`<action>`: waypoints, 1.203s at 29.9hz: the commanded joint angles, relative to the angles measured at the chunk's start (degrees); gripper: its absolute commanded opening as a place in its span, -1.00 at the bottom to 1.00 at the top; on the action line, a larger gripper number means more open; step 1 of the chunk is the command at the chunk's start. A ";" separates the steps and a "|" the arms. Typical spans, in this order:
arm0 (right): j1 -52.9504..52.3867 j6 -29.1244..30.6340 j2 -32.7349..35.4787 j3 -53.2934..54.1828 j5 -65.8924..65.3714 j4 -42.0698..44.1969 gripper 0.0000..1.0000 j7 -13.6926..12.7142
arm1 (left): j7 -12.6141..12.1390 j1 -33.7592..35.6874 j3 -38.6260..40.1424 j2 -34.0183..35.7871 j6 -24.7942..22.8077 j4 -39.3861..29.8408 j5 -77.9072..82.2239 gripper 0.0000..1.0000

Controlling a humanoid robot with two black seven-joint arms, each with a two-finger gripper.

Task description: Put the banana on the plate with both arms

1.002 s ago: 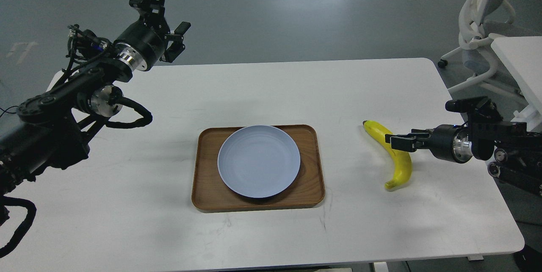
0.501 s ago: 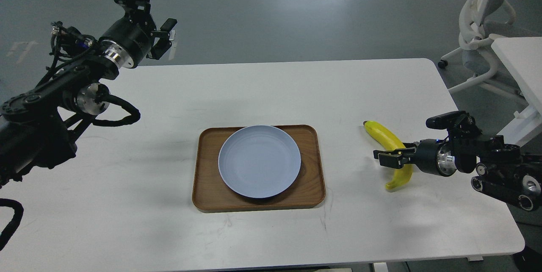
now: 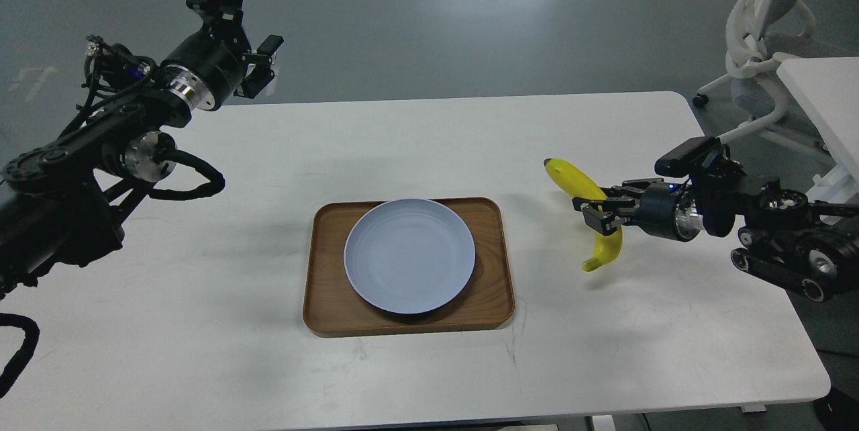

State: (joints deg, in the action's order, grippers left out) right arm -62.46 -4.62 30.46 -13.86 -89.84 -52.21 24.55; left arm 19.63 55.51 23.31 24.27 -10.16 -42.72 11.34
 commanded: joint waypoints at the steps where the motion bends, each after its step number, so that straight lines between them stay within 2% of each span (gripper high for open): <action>1: -6.26 -0.21 -5.92 -5.90 -1.31 0.70 -0.75 3.39 | -0.29 0.04 -0.20 0.08 -0.04 0.00 0.08 0.96; 8: -12.94 -3.55 -18.22 -18.12 -1.66 7.28 -0.75 3.45 | -0.11 -0.05 -0.11 0.52 -0.04 -0.35 0.00 0.96; 14: -13.56 -3.55 -25.43 -19.97 -1.66 11.07 -0.75 3.45 | 0.06 -0.05 -0.11 1.31 -0.04 -0.44 0.00 0.96; 20: -13.39 -3.29 -29.83 -20.59 -1.66 12.74 -0.74 3.45 | 0.06 -0.13 -0.11 1.40 -0.04 -0.35 0.00 0.96; 29: -12.16 -3.29 -30.46 -21.64 -1.13 14.85 -0.71 3.45 | 0.15 -0.13 -0.11 1.31 -0.04 -0.44 0.00 0.96; 34: -11.11 -3.29 -30.46 -21.29 -0.43 16.08 -0.46 3.45 | 0.24 -0.22 -0.20 1.40 -0.04 -0.35 0.00 0.96; 36: -10.93 -3.38 -30.46 -21.03 -0.43 16.17 -0.42 3.45 | 0.24 -0.22 -0.20 1.40 -0.04 -0.44 0.00 0.96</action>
State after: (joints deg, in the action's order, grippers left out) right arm -73.70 -7.91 0.00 -35.19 -90.38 -36.28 28.00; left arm 19.85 55.30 23.16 25.64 -10.21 -43.11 11.34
